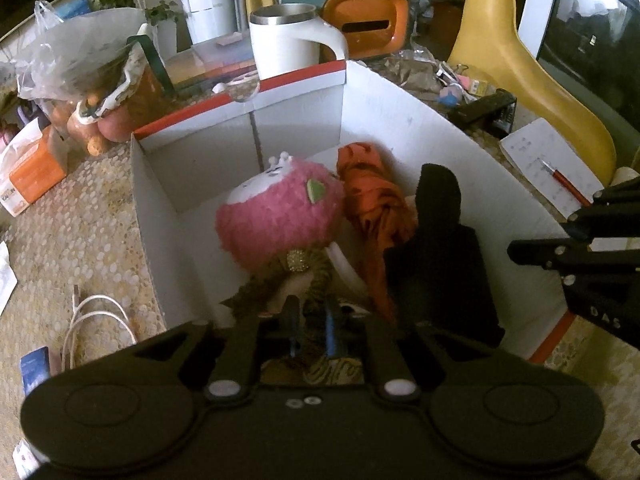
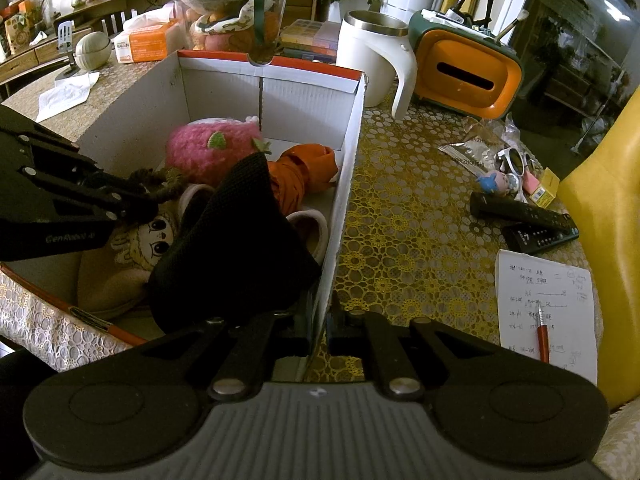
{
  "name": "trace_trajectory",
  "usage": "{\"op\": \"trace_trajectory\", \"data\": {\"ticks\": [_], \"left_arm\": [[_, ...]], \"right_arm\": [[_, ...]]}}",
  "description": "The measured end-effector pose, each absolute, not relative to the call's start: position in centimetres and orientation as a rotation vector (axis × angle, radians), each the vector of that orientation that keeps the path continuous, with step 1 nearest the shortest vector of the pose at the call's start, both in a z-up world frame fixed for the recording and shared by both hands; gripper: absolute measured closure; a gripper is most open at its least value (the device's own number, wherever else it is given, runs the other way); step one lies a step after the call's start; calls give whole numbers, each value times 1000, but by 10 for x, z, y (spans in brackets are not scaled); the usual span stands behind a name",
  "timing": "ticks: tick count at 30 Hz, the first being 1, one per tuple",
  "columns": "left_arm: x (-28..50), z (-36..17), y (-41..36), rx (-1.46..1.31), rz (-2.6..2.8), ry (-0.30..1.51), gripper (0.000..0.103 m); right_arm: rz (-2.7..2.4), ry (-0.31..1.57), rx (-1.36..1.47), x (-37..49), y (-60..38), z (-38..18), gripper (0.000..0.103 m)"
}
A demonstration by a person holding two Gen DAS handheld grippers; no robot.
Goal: Organize objects
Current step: 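Move the left tool back toward the blue tissue pack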
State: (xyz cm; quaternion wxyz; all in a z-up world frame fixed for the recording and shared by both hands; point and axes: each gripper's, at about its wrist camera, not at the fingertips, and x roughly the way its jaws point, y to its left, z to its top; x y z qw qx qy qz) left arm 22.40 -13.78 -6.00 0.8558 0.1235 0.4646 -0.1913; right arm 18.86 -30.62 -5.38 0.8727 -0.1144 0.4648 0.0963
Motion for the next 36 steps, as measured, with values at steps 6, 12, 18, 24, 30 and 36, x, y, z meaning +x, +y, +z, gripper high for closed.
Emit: {"op": "trace_trajectory", "data": {"ticks": [6, 12, 18, 24, 30, 36], "left_arm": [[219, -54, -135, 237, -428, 966, 79], [208, -42, -129, 211, -455, 929, 71], [198, -30, -122, 182, -483, 895, 67], [191, -20, -114, 149, -488, 866, 56], [186, -12, -101, 127, -471, 842, 49], [184, -9, -82, 96, -435, 829, 38]], "right_arm": [[202, 971, -240, 188, -306, -54, 97], [201, 971, -241, 188, -306, -54, 97], [201, 971, -241, 188, -307, -54, 97], [201, 971, -241, 188, -307, -54, 97], [201, 971, -241, 187, -307, -54, 97], [201, 971, -241, 188, -307, -54, 97]]}}
